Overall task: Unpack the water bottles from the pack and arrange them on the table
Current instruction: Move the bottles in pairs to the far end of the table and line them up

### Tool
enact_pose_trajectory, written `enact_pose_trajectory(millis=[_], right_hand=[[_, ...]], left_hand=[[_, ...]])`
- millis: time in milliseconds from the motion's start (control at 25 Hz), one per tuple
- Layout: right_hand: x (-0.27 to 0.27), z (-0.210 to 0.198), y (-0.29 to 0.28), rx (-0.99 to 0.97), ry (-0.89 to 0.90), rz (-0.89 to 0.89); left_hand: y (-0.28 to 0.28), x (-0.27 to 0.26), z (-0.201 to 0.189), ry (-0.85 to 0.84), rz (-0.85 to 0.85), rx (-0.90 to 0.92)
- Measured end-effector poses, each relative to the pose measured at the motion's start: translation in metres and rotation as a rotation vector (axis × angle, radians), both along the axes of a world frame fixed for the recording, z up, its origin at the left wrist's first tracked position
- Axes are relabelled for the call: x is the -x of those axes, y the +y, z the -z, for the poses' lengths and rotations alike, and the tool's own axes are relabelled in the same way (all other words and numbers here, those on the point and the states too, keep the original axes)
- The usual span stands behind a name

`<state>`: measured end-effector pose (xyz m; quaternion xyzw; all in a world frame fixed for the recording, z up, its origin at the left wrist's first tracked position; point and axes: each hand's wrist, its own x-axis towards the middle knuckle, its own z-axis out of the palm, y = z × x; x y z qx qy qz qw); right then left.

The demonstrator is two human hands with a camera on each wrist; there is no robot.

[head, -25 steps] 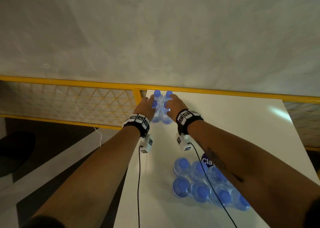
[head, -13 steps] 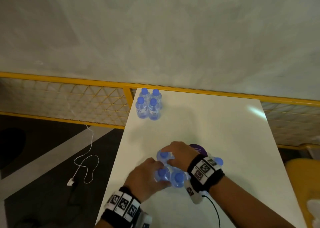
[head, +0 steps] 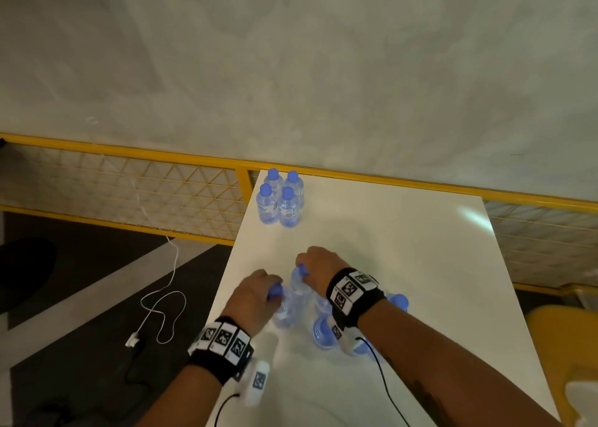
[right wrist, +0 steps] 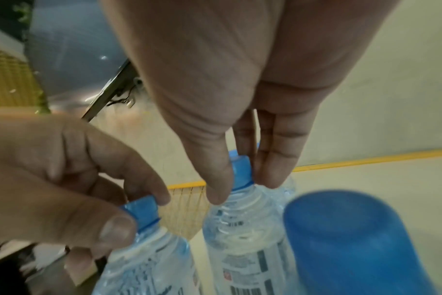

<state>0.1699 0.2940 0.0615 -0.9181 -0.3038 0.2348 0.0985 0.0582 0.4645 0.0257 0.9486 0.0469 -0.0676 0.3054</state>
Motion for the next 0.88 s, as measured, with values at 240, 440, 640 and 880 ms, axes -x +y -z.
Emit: enact_pose_trajectory(millis=[240,440,640,880], right_hand=[[-0.081,-0.03,-0.01,-0.04,-0.036,0.247],[-0.157,-0.031,-0.018,0.082,-0.154,0.292],[-0.189,0.004,-0.025,0.045,-0.123,0.387],[-0.207,0.036,-0.002,-0.132,-0.083,0.386]], left_hand=[[0.008,-0.104,-0.038,-0.076,0.078,-0.082],[-0.025,-0.22,-0.05,-0.049,0.178,-0.195],[-0.038,-0.307,-0.04,-0.017,0.254,-0.402],[-0.038,-0.321,0.002,0.02,0.211,-0.706]])
